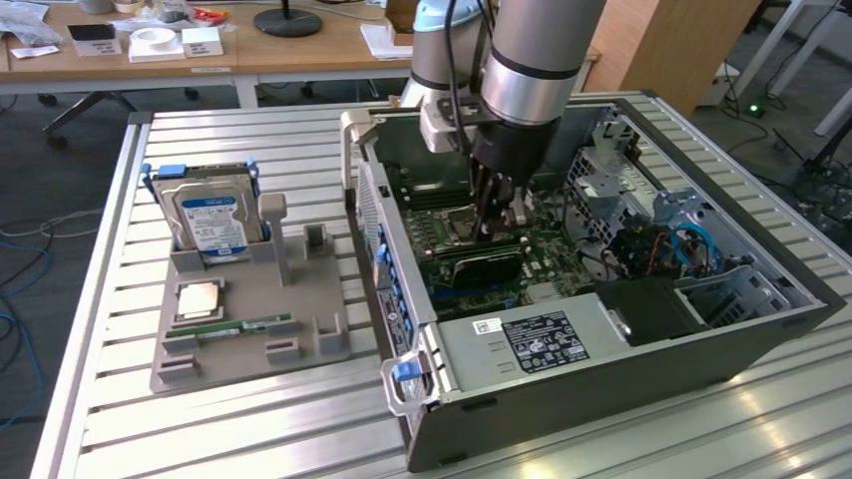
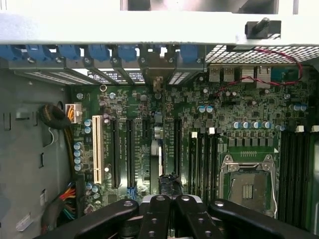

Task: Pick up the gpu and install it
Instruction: 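Press down on the gpu until it lock into place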

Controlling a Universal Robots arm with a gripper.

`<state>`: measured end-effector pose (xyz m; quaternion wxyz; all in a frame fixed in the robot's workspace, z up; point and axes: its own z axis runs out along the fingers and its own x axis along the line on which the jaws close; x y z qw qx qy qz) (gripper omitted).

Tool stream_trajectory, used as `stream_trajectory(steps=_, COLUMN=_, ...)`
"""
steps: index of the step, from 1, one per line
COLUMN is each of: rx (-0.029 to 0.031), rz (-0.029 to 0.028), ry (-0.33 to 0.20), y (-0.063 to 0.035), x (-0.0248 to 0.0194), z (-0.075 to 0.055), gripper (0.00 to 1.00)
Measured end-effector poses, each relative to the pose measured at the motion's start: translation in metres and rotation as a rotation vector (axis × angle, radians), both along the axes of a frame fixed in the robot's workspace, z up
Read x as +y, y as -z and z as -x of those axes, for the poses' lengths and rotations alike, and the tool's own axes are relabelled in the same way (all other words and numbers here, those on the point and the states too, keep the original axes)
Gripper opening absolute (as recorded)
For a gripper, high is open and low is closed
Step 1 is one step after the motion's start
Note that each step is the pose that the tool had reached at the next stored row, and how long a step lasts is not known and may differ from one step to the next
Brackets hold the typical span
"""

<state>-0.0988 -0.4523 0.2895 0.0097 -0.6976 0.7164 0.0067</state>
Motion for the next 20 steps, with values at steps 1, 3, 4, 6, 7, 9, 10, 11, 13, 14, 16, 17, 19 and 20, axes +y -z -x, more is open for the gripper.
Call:
stream_trajectory(steps=1, rx=0.0000, rz=0.0001, ry=0.000, y=0.0015, x=0.0001, z=0.000, gripper=0.11)
stream_trajectory(steps=3, rx=0.0000, rz=0.0000, ry=0.000, y=0.0042, x=0.0005, z=0.000, gripper=0.11)
stream_trajectory(steps=4, rx=-0.0001, rz=-0.0001, ry=0.000, y=0.0053, x=0.0006, z=0.000, gripper=0.11)
stream_trajectory(steps=6, rx=0.0000, rz=0.0000, ry=0.000, y=0.0073, x=0.0008, z=0.000, gripper=0.11)
stream_trajectory(steps=7, rx=0.0000, rz=0.0000, ry=0.000, y=0.0081, x=0.0009, z=0.000, gripper=0.11)
stream_trajectory(steps=9, rx=0.0000, rz=0.0001, ry=0.000, y=0.0091, x=0.0009, z=0.000, gripper=0.11)
stream_trajectory(steps=10, rx=0.0001, rz=0.0002, ry=0.000, y=0.0091, x=0.0009, z=0.000, gripper=0.11)
stream_trajectory(steps=11, rx=0.0001, rz=0.0003, ry=0.000, y=0.0091, x=0.0007, z=0.000, gripper=0.11)
stream_trajectory(steps=13, rx=0.0000, rz=0.0001, ry=0.000, y=0.0093, x=0.0002, z=0.000, gripper=0.11)
stream_trajectory(steps=14, rx=0.0000, rz=0.0001, ry=0.000, y=0.0097, x=0.0001, z=0.000, gripper=0.11)
stream_trajectory(steps=16, rx=0.0000, rz=0.0002, ry=0.000, y=0.0112, x=-0.0001, z=0.000, gripper=0.11)
stream_trajectory(steps=17, rx=-0.0001, rz=0.0001, ry=0.000, y=0.0122, x=-0.0001, z=0.000, gripper=0.11)
stream_trajectory(steps=19, rx=-0.0001, rz=0.0001, ry=0.000, y=0.0143, x=-0.0001, z=0.001, gripper=0.11)
stream_trajectory(steps=20, rx=0.0000, rz=0.0002, ry=0.000, y=0.0155, x=-0.0001, z=0.001, gripper=0.11)
